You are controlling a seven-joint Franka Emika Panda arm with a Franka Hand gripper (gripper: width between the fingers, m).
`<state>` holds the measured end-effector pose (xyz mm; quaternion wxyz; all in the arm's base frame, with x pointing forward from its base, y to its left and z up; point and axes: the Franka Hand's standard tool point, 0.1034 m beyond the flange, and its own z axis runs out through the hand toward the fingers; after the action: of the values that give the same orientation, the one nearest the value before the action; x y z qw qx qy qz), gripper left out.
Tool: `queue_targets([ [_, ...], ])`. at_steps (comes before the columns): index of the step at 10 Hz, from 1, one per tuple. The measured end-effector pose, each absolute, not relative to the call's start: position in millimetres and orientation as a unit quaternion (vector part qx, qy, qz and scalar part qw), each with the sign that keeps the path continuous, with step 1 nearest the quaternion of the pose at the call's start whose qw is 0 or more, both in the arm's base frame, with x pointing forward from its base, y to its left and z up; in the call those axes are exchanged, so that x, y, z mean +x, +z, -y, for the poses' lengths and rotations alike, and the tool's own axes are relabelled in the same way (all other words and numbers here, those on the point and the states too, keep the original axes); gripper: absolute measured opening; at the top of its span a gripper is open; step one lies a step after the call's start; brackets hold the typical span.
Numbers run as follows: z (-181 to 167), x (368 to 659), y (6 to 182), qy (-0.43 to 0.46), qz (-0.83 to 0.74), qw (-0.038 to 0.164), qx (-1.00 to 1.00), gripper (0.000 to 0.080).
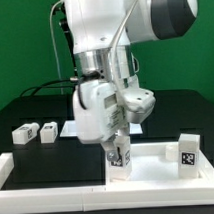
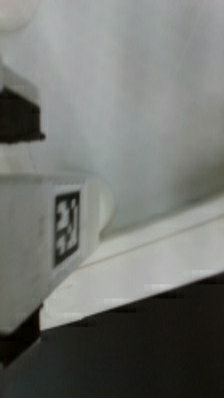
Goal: Assemble square table
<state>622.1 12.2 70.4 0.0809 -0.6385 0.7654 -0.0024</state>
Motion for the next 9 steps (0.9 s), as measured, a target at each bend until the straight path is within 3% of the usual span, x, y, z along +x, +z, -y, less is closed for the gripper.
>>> queue_targets([
  [1,-16.0,623.9,72.7,-0.004,-0.709,0.076,-0.701,0.0549],
  [2,-17.2,624.5,73.2,-0.011,-0.638,0.074,-0.767,0.0629],
  [3,-16.6,623.1,72.1,-0.015,-0.582,0.072,-0.810,0.0643],
  [6,-13.2,623.3,71.8,-0.024,-0.498,0.065,-0.864,0.0648],
  [9,-13.9,625.4,73.2,-0.036,-0.317,0.034,-0.947,0.0649],
])
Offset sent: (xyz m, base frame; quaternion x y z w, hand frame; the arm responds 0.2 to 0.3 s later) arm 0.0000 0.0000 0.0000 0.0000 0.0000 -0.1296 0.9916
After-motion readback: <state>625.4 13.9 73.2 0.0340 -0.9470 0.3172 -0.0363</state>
